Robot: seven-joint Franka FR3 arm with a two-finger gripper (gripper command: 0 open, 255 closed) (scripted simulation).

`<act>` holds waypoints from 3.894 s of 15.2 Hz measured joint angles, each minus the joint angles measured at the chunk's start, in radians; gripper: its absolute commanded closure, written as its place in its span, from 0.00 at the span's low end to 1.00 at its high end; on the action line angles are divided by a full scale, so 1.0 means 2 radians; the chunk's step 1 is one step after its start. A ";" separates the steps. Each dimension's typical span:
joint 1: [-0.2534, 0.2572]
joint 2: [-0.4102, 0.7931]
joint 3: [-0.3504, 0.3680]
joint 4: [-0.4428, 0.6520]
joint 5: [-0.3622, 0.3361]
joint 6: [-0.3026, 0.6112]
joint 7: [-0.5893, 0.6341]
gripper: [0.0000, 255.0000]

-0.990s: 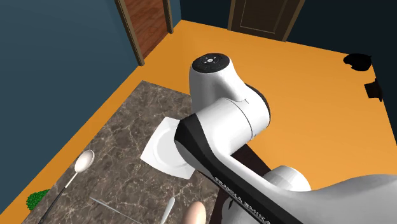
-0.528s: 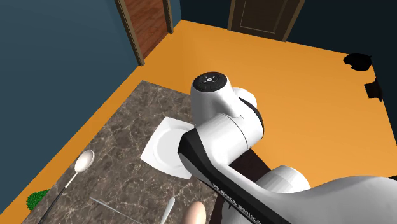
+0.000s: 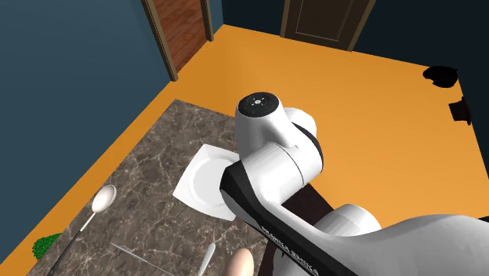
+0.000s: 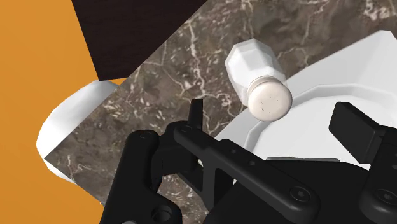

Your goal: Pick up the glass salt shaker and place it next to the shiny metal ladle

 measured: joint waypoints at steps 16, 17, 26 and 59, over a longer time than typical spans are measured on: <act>0.000 -0.012 0.000 0.030 0.001 -0.041 -0.002 1.00; 0.000 -0.013 0.001 0.036 0.001 -0.049 -0.002 1.00; 0.002 -0.020 0.003 0.093 0.004 -0.113 -0.002 1.00; 0.030 0.202 0.120 0.355 0.077 -0.151 0.110 1.00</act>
